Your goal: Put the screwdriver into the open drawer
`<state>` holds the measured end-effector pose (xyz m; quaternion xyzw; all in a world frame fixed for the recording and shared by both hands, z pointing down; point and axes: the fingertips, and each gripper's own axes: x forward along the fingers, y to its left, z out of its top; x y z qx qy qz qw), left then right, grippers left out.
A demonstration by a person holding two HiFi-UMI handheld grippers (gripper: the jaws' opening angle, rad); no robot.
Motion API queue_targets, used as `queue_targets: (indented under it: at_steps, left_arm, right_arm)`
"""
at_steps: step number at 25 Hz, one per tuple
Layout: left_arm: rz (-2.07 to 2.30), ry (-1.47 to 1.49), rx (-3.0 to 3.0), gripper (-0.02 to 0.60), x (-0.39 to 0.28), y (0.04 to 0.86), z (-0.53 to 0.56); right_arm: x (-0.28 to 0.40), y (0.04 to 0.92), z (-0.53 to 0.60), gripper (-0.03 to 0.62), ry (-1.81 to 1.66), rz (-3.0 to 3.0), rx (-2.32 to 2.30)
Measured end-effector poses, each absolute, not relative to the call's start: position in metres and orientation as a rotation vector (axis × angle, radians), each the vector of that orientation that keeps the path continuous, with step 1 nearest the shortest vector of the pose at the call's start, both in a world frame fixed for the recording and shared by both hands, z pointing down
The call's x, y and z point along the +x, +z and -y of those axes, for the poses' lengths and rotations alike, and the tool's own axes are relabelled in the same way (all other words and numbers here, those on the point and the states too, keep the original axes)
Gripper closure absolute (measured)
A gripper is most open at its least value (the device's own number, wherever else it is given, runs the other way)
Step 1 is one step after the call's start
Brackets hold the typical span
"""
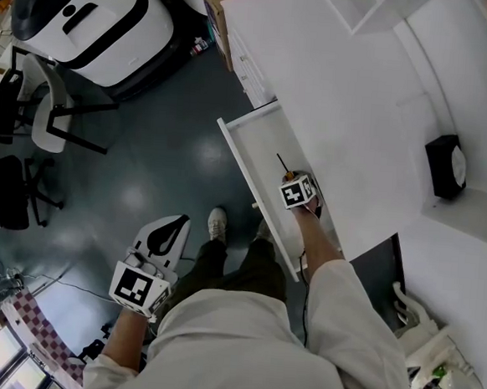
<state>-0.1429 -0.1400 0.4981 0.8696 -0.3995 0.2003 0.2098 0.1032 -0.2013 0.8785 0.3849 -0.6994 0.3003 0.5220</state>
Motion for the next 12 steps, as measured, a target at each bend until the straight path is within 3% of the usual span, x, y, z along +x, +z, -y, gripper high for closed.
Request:
queue_targets:
  at_steps: [12]
  left_arm:
    - [1.072,0.522,2.478,0.577,-0.136,0.484,0.144]
  right_arm:
    - [0.092,0.826,0.21,0.484,0.657,1.796,1.003]
